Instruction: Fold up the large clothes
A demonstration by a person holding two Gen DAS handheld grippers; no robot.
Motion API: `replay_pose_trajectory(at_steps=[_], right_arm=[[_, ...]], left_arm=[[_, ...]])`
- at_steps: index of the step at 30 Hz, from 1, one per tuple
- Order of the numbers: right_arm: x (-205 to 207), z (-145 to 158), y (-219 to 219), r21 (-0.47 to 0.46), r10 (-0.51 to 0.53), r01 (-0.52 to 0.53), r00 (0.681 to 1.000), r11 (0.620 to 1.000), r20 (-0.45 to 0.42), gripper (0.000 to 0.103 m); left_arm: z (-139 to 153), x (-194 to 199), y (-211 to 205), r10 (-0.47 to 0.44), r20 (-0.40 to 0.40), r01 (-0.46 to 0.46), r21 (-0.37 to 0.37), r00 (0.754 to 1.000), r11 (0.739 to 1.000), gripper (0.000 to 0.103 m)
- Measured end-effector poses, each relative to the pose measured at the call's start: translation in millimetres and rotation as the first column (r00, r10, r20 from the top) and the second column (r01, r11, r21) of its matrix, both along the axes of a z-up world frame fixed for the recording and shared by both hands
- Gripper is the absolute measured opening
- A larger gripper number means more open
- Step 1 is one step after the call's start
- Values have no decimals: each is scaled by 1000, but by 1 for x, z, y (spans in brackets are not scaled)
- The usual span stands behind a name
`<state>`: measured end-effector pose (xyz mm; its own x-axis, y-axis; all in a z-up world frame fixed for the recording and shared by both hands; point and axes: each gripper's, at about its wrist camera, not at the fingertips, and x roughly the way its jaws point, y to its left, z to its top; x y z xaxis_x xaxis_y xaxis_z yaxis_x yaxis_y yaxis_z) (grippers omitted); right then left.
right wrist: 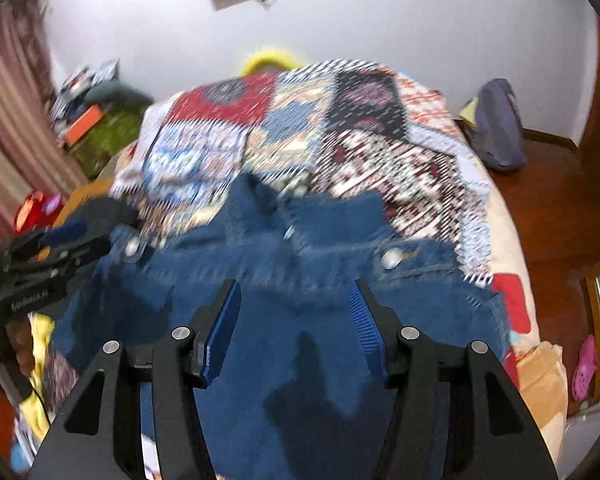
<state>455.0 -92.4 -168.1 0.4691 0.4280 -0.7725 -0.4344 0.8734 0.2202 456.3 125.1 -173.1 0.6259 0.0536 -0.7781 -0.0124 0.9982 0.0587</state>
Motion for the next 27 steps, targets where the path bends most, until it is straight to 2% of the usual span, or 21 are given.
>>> replay_pose_trajectory(at_steps=[7, 9, 10, 11, 12, 13, 14, 18, 21, 25, 27], right_arm=[[-37, -37, 24, -57, 117, -120, 991, 991, -58, 53], [-39, -47, 27, -89, 125, -132, 989, 987, -75, 53], [-41, -52, 27, -107, 123, -132, 989, 985, -87, 53], [-42, -60, 24, -111, 127, -138, 987, 984, -99, 57], [-44, -62, 19, -99, 120, -130, 988, 987, -95, 61], [-45, -63, 12, -87, 106, -113, 990, 990, -89, 68], [-47, -64, 4, -85, 84, -91, 993, 992, -84, 71], [-48, -62, -28, -73, 16, -22, 996, 997, -91, 71], [-49, -66, -49, -130, -65, 54, 994, 990, -85, 71], [-52, -63, -78, -71, -103, 97, 990, 993, -96, 71], [-56, -59, -87, -115, -151, 142, 986, 983, -74, 71]], left_arm=[[-48, -34, -16, -50, -104, 46, -40, 993, 998, 63], [-65, -41, -19, -48, -136, 44, -26, 990, 999, 64], [-72, -44, -18, -43, -146, 42, -12, 988, 999, 65], [-76, -48, -17, -43, -140, 41, -12, 989, 999, 72], [-78, -53, -13, -30, -120, 29, -13, 992, 999, 78], [-78, -57, -11, -19, -108, 18, -6, 994, 1000, 79], [-77, -61, -8, -9, -101, 9, 5, 995, 1000, 79], [-74, -74, 3, 25, -80, -23, 26, 996, 999, 79], [-71, -82, 11, 40, -74, -40, 1, 996, 999, 79], [-64, -87, 16, 78, -68, -78, 1, 995, 997, 79], [-62, -91, 21, 104, -61, -103, 12, 993, 995, 79]])
